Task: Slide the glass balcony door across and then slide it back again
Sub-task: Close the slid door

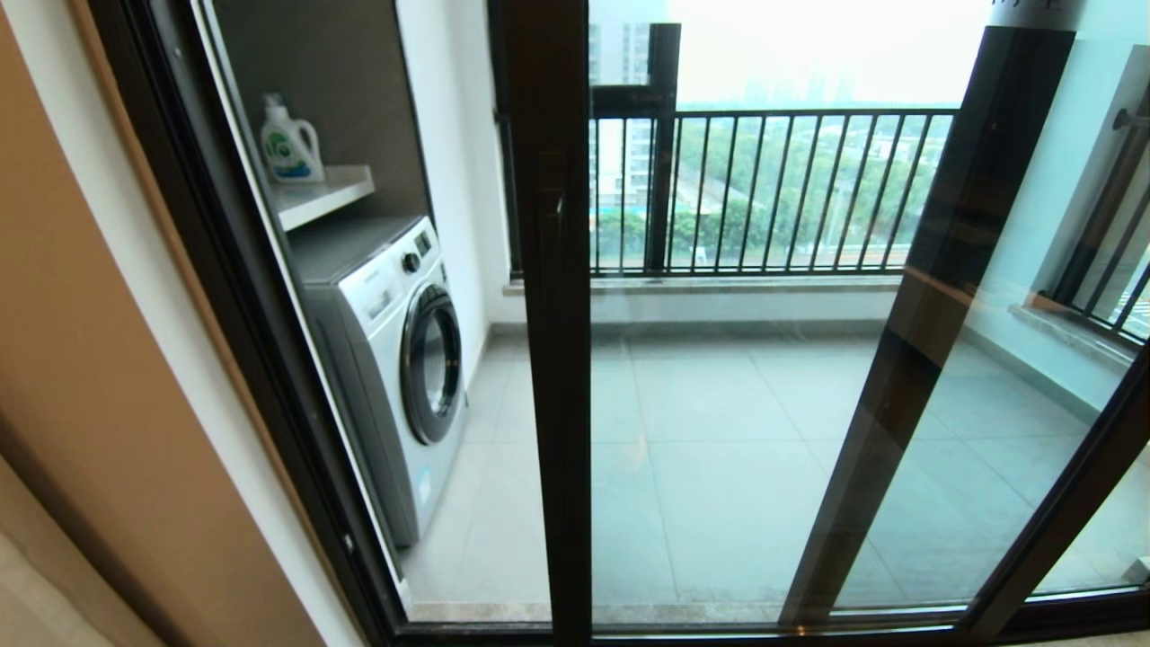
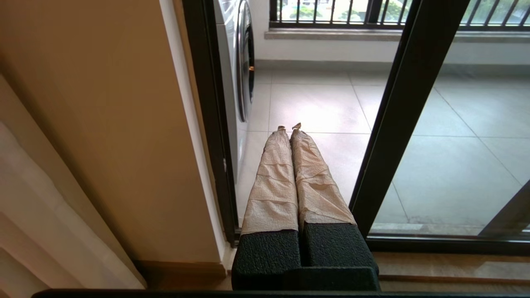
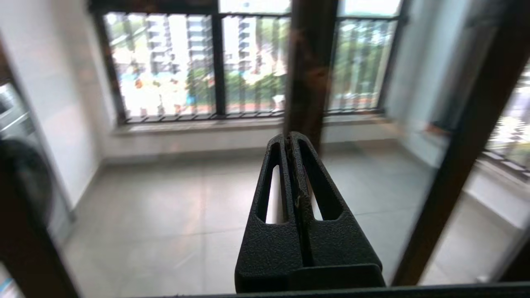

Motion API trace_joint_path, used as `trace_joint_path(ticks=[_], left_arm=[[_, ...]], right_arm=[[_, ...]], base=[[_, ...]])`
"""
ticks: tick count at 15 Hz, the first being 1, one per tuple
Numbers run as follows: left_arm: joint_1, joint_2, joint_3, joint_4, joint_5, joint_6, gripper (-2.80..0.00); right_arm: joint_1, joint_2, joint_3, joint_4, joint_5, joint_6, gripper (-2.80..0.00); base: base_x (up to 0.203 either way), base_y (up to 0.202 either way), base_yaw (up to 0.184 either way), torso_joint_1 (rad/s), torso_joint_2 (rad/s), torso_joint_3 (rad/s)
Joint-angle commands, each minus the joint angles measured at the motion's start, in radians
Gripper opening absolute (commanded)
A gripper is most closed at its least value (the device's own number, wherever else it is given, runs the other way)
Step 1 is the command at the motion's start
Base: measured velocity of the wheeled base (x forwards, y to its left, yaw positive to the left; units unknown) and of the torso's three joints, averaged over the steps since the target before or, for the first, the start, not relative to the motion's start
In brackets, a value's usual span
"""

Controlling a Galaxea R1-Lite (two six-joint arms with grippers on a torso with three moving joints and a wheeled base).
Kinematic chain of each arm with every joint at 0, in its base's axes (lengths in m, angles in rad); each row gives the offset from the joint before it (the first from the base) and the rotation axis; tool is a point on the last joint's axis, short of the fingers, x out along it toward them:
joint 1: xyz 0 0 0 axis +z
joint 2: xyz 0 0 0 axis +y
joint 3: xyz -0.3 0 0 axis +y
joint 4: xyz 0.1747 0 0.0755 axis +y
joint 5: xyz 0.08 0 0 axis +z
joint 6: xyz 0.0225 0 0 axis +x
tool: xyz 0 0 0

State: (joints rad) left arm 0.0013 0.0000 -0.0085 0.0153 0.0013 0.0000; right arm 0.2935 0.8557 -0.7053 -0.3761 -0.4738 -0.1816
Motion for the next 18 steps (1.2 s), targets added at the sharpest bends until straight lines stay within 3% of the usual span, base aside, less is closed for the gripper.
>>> trace_joint_path(ticks=[1,4,7,9,11,12,14,17,18], left_arm=[[0.0,0.002,0.001,0.0,0.0,0.0,-2.8],[0.0,0.002,0.0,0.0,0.0,0.001,-2.8],[0.0,0.002,-0.001,0.0,0.0,0.0,-2.8],[0.0,0.002,0.0,0.0,0.0,0.0,-2.8],[0.0,0.002,0.001,0.0,0.0,0.0,-2.8],[0.0,0.002,0.001,0.0,0.0,0.0,-2.8],[0.0,0.002,0.001,0.0,0.0,0.0,-2.8],[0.0,0.002,0.001,0.0,0.001,0.0,-2.8],[0.0,0.002,0.0,0.0,0.0,0.0,-2.8]], right_arm=[[-0.141,-0.309,0.051,0.066,-0.003,-0.024,-2.8],[-0.239,-0.549,0.129,0.101,0.053,-0.083,-2.8],[-0.275,-0.796,0.266,0.109,0.226,-0.145,-2.8],[-0.284,-0.862,0.427,0.018,0.272,-0.231,-2.8],[-0.288,-0.858,0.572,-0.059,0.321,-0.266,-2.8],[-0.289,-0.857,0.632,-0.062,0.364,-0.25,-2.8],[-0.29,-0.856,0.71,0.02,0.489,-0.089,-2.8],[-0.29,-0.856,0.716,0.316,0.53,-0.019,-2.8],[-0.29,-0.856,0.716,0.34,0.533,-0.013,-2.8]], base=[[0.0,0.0,0.0,0.0,0.0,0.0],[0.0,0.0,0.0,0.0,0.0,0.0],[0.0,0.0,0.0,0.0,0.0,0.0],[0.0,0.0,0.0,0.0,0.0,0.0],[0.0,0.0,0.0,0.0,0.0,0.0],[0.0,0.0,0.0,0.0,0.0,0.0],[0.0,0.0,0.0,0.0,0.0,0.0],[0.0,0.0,0.0,0.0,0.0,0.0],[0.0,0.0,0.0,0.0,0.0,0.0]])
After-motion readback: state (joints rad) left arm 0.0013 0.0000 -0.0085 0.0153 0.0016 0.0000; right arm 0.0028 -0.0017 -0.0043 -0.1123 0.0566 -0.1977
